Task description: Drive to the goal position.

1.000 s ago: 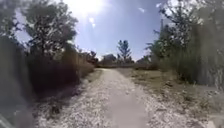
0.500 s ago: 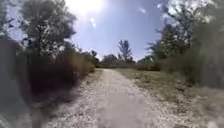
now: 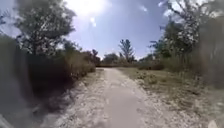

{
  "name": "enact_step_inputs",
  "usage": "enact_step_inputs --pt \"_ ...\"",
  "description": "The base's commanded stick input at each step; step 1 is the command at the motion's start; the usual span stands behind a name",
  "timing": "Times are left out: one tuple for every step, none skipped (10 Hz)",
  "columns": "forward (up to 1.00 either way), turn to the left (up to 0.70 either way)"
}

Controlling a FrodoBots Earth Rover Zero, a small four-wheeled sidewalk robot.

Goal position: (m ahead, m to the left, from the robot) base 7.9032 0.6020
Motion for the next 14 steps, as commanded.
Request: enact_step_inputs --pt "0.70 0.00" --pt "0.70 0.00" --pt "0.70 0.00" --pt "0.70 0.00" --pt "0.70 0.00" --pt "0.70 0.00" --pt "0.70 0.00" --pt "0.70 0.00" --pt "0.70 0.00" --pt "0.70 0.00" --pt "0.70 0.00" --pt "0.70 0.00" --pt "0.70 0.00" --pt "0.70 0.00"
